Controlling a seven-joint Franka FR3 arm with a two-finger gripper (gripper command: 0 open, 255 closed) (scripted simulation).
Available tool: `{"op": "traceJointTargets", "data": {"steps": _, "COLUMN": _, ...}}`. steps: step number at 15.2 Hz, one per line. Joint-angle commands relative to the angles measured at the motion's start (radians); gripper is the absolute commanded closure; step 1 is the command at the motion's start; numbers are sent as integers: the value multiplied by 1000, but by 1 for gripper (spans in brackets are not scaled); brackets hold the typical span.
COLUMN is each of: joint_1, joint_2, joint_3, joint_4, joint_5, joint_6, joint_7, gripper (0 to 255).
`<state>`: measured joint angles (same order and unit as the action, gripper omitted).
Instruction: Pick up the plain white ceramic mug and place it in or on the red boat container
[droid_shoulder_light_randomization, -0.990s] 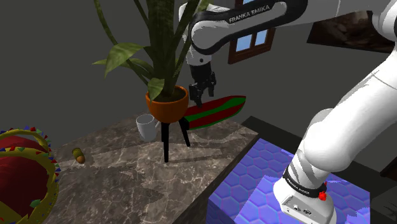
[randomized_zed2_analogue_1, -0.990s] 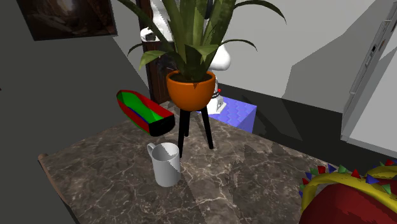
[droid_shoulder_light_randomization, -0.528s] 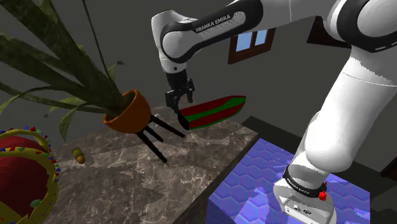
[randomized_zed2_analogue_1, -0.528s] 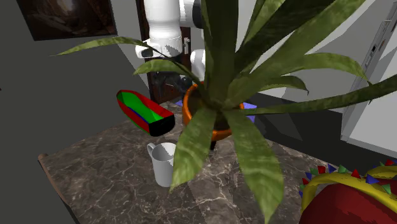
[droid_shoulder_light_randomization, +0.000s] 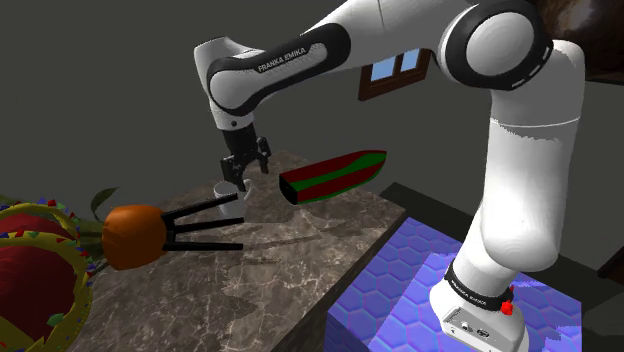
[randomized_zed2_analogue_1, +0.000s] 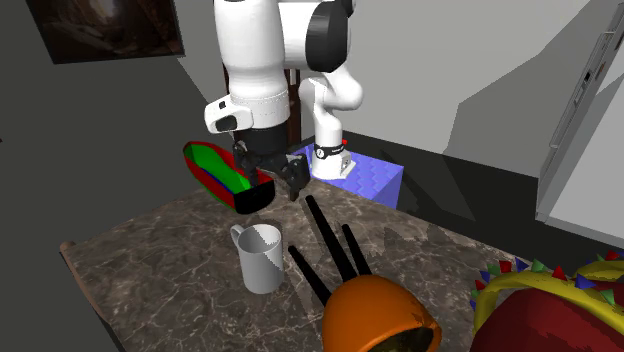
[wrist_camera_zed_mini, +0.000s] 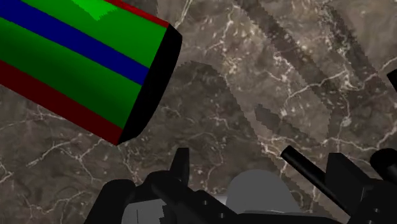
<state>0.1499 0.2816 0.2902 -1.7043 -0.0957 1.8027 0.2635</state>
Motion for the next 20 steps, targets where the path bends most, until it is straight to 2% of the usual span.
{"op": "traceJointTargets", "data": {"steps": 1, "joint_1": 19, "joint_2": 88, "joint_3": 2, "joint_4": 110, "joint_5": -16, "joint_6": -27, "joint_7": 11, "gripper": 0}}
{"op": "traceJointTargets", "data": {"steps": 8, "joint_1": 110, "joint_2": 391, "joint_3": -1, "joint_4": 510, "joint_5": -63, "joint_6": -131, "joint_7": 35, "gripper": 0}}
{"op": "traceJointTargets", "data": {"steps": 15, "joint_1": 100, "joint_2": 383, "joint_3": -2, "joint_4": 403, "joint_5": -64, "joint_6": -32, "joint_7": 40, "gripper": 0}}
{"op": "traceJointTargets", "data": {"steps": 20, "joint_1": 99, "joint_2": 383, "joint_3": -2, "joint_4": 395, "joint_5": -65, "joint_6": -24, "joint_7": 41, "gripper": 0}}
